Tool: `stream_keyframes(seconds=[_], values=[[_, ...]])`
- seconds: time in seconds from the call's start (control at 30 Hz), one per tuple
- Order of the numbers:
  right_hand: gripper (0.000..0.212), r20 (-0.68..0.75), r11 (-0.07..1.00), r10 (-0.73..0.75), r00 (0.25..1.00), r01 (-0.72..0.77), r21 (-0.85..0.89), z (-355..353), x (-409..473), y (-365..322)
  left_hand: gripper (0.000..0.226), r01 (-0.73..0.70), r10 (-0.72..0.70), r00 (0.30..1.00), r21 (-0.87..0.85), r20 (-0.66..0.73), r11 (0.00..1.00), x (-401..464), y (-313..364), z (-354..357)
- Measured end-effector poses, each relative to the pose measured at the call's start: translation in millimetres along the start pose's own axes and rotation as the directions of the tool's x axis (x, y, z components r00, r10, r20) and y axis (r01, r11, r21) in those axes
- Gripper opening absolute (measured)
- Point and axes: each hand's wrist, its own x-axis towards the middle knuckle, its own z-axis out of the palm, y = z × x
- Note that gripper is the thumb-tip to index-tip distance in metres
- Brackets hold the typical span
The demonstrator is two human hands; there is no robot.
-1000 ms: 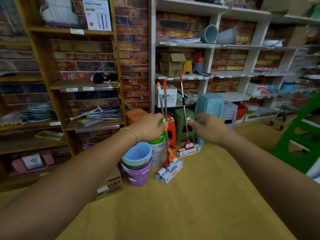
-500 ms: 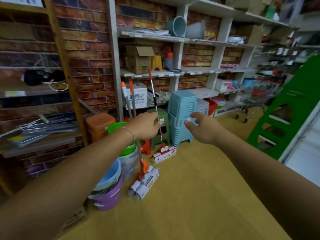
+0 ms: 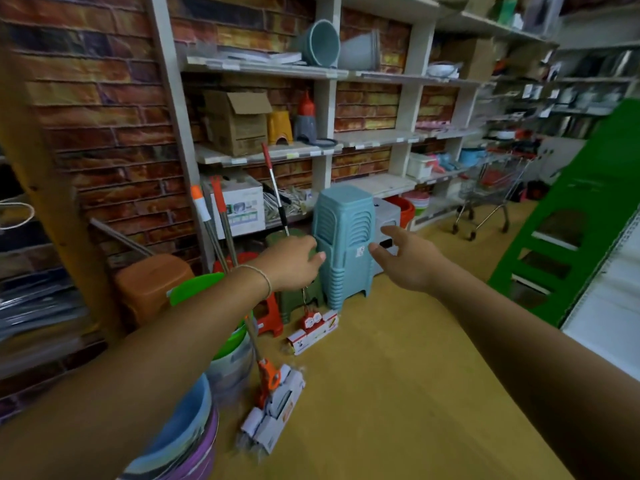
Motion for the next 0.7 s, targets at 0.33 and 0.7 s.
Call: stream_keyframes(seconds=[0.33,0.7], values=[[0.068,0.05,0.998,-0.032,0.998,0.029,0.057,25,181,75,0.045,0.117,-0.117,0.993,0.01,0.023,0.993,167,-34,24],[0.066,0.077,0.992,-0.122,0.99,0.119,0.034,8,367,128,0.042,0.161,-0.163,0.982,-0.03,-0.098,0.986,346,-39,12]])
